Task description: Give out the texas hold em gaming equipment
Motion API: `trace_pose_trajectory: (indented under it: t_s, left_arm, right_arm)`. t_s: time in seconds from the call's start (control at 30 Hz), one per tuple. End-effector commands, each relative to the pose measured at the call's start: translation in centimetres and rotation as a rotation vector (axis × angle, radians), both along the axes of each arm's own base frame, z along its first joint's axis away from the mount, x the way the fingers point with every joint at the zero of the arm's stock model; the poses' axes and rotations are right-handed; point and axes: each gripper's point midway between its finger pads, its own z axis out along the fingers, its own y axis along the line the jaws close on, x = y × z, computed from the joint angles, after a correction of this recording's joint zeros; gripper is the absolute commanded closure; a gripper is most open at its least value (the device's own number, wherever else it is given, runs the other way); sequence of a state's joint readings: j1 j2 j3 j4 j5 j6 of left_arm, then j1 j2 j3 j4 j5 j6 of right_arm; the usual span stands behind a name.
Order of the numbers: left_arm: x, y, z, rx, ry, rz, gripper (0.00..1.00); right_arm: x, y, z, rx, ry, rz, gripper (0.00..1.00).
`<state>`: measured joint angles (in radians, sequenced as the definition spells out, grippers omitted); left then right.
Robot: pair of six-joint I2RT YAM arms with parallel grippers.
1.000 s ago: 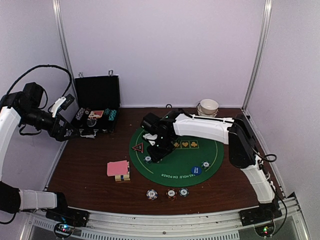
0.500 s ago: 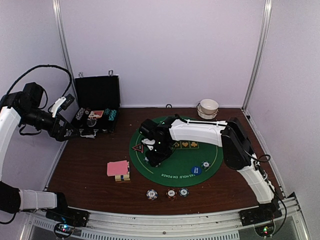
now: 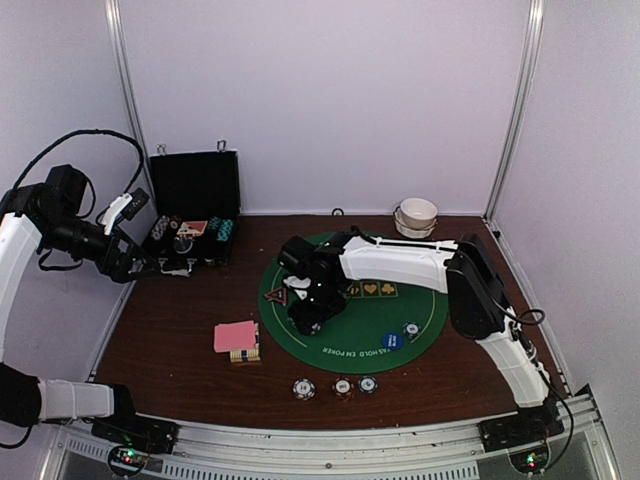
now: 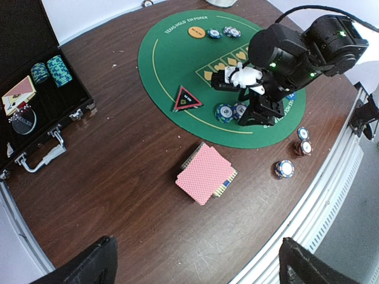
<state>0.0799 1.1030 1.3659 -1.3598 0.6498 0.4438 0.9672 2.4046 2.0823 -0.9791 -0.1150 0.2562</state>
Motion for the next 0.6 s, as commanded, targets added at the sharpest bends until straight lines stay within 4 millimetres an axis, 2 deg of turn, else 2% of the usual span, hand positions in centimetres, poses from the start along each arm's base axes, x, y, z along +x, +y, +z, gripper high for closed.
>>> trace_pose_trajectory:
  t_s: [0.0, 0.07, 0.17, 0.33, 0.47, 0.57]
  left_arm:
    - [-0.2, 0.1, 0.7, 0.006, -0.043, -0.004, 0.02]
    - [-0.2, 0.1, 0.7, 0.007, -0.045, -0.004, 0.02]
    - [-0.2, 0.0, 0.6, 0.003, -0.041, -0.006, 0.02]
    - [-0.3, 0.0, 0.6, 0.001, -0.039, -0.008, 0.02]
    - [-0.4, 0.0, 0.6, 0.003, -0.038, -0.009, 0.02]
    - [-0.4, 0.0, 0.6, 0.000, -0.039, -0.009, 0.02]
  right_arm:
    - [-1.4, -0.2, 6.5, 0.026, -0.109, 0.045, 0.29]
    - [-3.1, -0.2, 7.3, 0.024, -0.115, 0.075, 0.27]
    - [-6.4, -0.1, 7.3, 0.020, -0.089, 0.121, 0.24]
    - [-11.8, 0.4, 5.6, 0.016, -0.006, 0.213, 0.17]
    - [-14.3, 1.0, 3.8, -0.010, 0.037, 0.271, 0.14]
    - [-15.2, 1.6, 2.8, -0.023, 0.049, 0.305, 0.12]
